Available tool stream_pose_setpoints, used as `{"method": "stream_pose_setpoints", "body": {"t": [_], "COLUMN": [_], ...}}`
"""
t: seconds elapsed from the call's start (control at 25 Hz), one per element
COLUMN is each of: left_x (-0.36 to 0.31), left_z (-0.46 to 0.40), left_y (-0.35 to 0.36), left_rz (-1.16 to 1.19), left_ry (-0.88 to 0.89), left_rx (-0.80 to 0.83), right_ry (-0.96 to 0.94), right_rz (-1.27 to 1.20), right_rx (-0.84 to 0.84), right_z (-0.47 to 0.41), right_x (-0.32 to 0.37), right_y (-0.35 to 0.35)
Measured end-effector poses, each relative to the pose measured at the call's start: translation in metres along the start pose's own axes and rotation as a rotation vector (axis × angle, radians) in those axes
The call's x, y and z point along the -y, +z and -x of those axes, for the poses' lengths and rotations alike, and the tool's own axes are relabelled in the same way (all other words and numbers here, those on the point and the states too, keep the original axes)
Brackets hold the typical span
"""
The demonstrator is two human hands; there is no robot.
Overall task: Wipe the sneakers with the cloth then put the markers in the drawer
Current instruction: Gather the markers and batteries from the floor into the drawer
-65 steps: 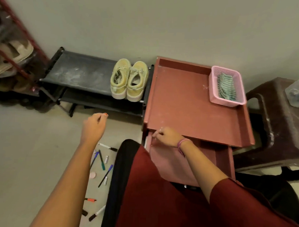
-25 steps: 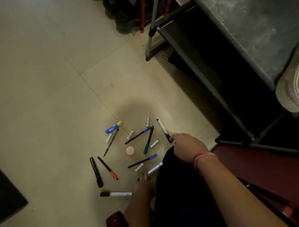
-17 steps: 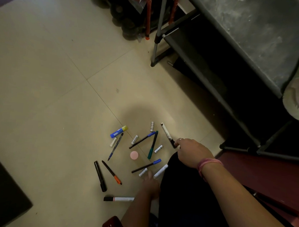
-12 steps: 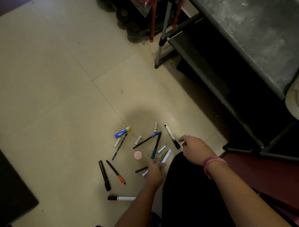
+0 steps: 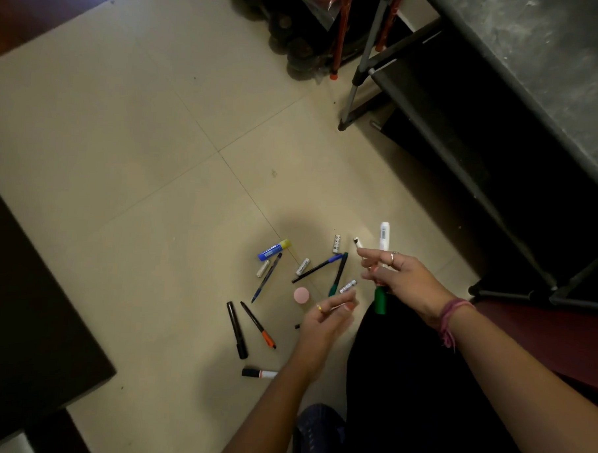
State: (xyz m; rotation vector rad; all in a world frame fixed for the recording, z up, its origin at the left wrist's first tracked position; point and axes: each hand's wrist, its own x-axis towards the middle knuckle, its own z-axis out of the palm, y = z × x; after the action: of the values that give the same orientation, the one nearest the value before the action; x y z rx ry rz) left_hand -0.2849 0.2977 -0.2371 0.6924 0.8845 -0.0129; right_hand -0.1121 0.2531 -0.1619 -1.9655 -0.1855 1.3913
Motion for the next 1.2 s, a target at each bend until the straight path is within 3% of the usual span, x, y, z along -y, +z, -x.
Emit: {"method": "stream_pose_setpoints", "body": {"t": [0.12, 0.24, 0.4, 0.72, 0.92, 1.08, 1.2], "left_x": [0.056, 0.100, 0.131, 0.128, 0.111, 0.109, 0.085], "left_z": [0.002, 0.015, 0.010, -0.007, -0.007, 0.000, -0.007], "left_y": [-0.066, -0.102, -0.123, -0.133, -0.126, -0.118, -0.093], "left_rz": [-0.345, -0.322, -0.211, -0.034, 0.012, -0.105, -0.037], "left_ry": [-0.233, -0.517, -0.624, -0.677, -0.607, -0.356, -0.137], "left_rx": [-0.393, -0.606, -0.563, -0.521, -0.758, -0.992, -0.999], "right_ry": [-0.008, -0.002, 0.012, -0.013, -0.018, 0.036, 0.056], "right_rz": [0.101, 0.156, 0.187, 0.191, 0.169, 0.177, 0.109], "right_rx": [-0.073, -0.077, -0.088, -0.070, -0.071, -0.019, -0.054], "right_z": [0.001, 0.000, -0.001, -0.008, -0.009, -0.009, -0.007], "right_x": [-0.001, -0.005, -0.009, -0.007, -0.006, -0.007, -0.005], "right_y": [-0.003, -0.003, -0.001, 0.002, 0.005, 0.012, 0.018]}}
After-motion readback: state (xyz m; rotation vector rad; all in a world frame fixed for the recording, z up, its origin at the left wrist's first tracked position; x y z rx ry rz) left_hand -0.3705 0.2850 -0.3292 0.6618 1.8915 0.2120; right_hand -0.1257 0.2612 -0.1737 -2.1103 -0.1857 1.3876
